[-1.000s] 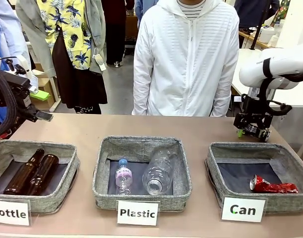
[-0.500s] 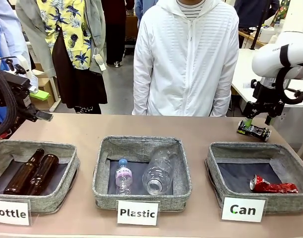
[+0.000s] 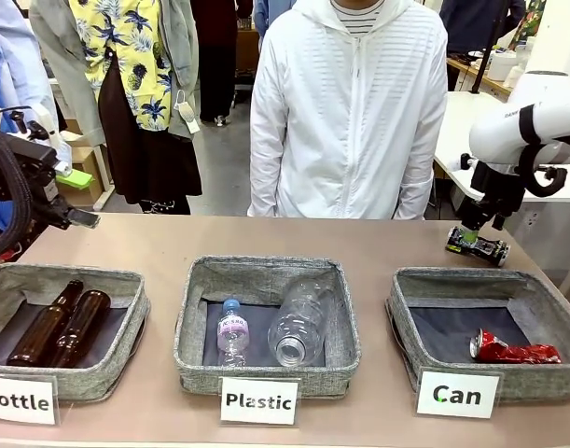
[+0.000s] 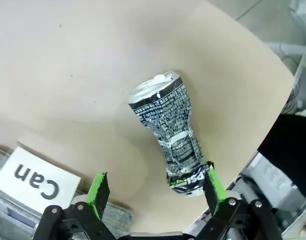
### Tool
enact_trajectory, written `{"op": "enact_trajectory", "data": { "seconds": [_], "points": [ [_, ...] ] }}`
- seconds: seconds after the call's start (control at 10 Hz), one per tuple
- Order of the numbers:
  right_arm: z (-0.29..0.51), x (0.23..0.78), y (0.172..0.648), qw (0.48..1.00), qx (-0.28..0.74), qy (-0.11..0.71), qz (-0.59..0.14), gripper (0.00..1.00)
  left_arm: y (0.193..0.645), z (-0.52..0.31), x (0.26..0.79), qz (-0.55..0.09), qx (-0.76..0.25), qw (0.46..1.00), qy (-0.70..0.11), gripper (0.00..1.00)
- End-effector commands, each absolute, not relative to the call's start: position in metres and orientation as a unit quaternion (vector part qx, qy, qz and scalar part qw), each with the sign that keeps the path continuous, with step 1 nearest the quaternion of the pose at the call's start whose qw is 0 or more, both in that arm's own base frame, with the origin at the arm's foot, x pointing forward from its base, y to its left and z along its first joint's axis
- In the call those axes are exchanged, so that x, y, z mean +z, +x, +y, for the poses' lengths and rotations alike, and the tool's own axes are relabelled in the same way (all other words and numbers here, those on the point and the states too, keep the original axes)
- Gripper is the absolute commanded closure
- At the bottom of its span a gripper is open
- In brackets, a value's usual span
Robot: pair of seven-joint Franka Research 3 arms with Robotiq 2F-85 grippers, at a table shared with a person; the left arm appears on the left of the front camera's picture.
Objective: Sort the can waste into the basket.
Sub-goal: Pick up the can waste from the table and place it in the right Fabric basket.
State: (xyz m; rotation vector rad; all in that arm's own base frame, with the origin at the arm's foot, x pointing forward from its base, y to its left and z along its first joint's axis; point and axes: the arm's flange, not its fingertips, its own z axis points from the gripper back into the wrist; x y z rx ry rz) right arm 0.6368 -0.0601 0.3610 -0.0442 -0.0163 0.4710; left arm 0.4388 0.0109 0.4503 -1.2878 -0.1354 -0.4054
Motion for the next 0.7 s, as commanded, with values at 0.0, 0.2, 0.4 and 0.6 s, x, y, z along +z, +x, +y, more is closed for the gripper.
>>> {"op": "enact_trajectory", "data": {
  "seconds": [0.0,0.2,0.4,0.6],
  "points": [
    [-0.066,0.359,0.643,0.953,0.301,-0.027,-0.022,0.0,0.437,0.011,0.452,-0.062,-0.189,0.782,-0.59,0.0],
    [-0.066,0.358,0.644,0.954,0.298,-0.026,-0.023,0.0,0.437,0.011,0.452,-0.062,-0.189,0.782,-0.59,0.0],
    [-0.065,0.357,0.645,0.952,0.303,-0.036,-0.023,0.0,0.437,0.011,0.452,-0.062,-0.189,0.782,-0.59,0.0],
    [-0.069,0.347,0.652,0.959,0.276,-0.056,-0.015,0.0,0.437,0.011,0.452,-0.062,-0.189,0.782,-0.59,0.0]
  ]
}}
